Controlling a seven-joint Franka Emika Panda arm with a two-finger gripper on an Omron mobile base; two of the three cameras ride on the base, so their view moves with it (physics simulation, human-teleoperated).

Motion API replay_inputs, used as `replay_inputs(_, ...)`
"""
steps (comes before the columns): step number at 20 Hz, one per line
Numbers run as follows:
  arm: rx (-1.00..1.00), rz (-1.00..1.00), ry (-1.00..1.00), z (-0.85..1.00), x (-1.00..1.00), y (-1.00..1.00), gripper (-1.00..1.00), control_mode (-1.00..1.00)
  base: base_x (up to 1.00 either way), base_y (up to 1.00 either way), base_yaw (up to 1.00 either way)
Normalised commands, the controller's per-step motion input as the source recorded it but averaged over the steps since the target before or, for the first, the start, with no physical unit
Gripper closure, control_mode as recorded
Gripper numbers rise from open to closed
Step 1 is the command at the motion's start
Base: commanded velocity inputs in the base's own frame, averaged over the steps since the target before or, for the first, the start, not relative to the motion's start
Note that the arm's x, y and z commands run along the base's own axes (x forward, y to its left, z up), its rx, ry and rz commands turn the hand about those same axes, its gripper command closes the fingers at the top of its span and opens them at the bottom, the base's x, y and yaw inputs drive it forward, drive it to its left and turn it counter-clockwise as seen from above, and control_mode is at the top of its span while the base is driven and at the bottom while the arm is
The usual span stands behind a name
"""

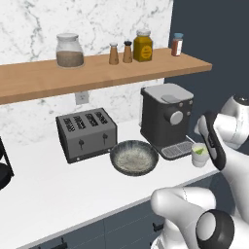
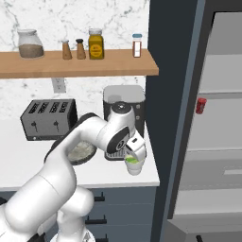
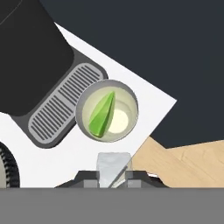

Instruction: Grab a lemon wedge from the fridge and one ice cube from the ice bowl, and put them in the glass of lemonade.

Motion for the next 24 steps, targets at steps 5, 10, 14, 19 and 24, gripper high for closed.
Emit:
replay_inputs(5,0.00,-0.05,0.04,-0.16,0.00,-0.04,1.00,-1.00,0.00,0.00,0.00)
replay_inputs(10,0.00,-0.02,0.00,-0.01,0.01,0.00,1.00,-1.00,0.00,0.00,0.00)
replay_inputs(14,0.00,0.00,-0.01,0.00,0.08,0.01,1.00,-1.00,0.00,0.00,0.00)
replay_inputs(19,0.00,0.00,-0.01,0.00,0.08,0.00,1.00,-1.00,0.00,0.00,0.00)
replay_inputs(24,0.00,0.00,0.00,0.00,0.17,0.00,1.00,-1.00,0.00,0.00,0.00)
